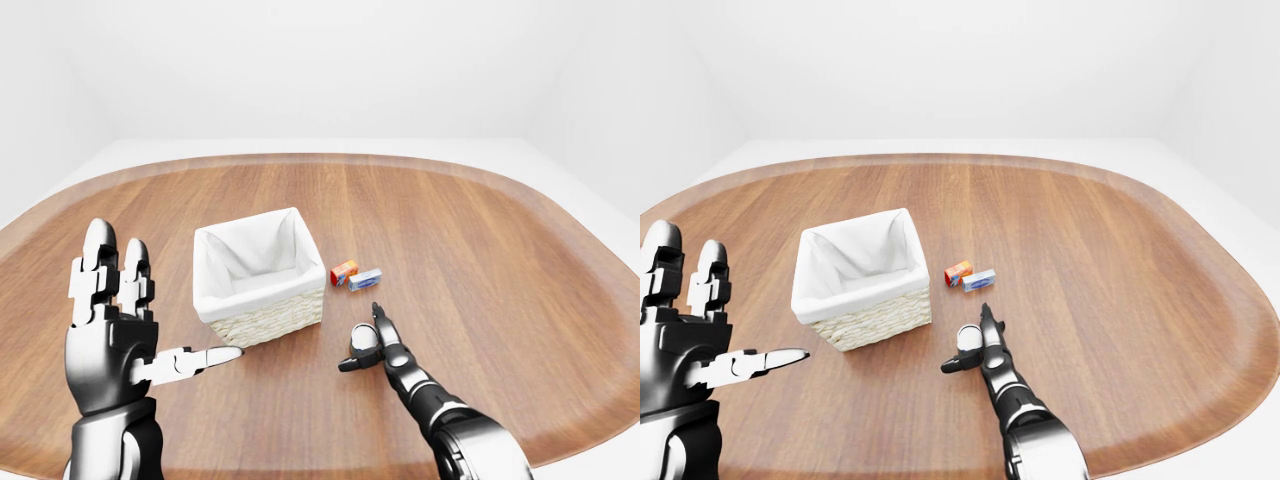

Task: Pick up the alphabet soup and put it in the basket.

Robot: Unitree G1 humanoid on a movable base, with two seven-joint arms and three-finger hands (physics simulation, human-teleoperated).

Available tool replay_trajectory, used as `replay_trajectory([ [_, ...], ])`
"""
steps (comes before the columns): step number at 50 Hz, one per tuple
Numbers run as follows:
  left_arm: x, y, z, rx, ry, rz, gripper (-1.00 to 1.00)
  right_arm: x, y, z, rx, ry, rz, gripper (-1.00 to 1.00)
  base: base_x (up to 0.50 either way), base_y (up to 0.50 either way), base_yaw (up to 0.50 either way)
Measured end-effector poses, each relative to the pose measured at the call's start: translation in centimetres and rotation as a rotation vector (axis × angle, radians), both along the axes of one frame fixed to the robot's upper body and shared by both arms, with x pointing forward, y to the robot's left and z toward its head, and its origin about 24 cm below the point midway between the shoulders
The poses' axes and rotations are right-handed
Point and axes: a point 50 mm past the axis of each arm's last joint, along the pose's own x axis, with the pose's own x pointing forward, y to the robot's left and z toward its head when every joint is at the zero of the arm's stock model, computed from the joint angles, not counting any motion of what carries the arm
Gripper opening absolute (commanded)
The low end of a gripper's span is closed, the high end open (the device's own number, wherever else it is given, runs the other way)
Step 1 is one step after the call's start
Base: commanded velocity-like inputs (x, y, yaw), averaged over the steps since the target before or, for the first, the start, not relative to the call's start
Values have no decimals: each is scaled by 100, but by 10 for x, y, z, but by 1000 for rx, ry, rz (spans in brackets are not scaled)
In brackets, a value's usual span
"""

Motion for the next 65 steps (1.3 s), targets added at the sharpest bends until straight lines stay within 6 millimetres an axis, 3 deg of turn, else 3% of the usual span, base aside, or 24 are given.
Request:
replay_trajectory([
  [3,0,0,0,0,0,0,100,0,0,0,-4,0,0,100,0,0,0],
  [4,0,0,0,0,0,0,100,0,0,0,-5,0,0,-20,0,0,0],
  [7,0,0,0,0,-1,0,100,1,-3,1,-24,-7,-9,-20,0,0,0],
  [8,0,0,0,0,-1,0,100,2,-3,1,-16,-8,-15,-100,1,0,0],
  [27,-2,0,1,0,-2,0,100,8,-16,6,-66,-23,-13,-100,0,0,0],
  [40,0,0,0,0,2,-3,100,2,-22,2,-217,-39,34,-100,0,0,0],
  [65,-2,-1,1,2,-4,-5,100,1,-28,1,-84,-11,-38,-100,0,0,0],
])
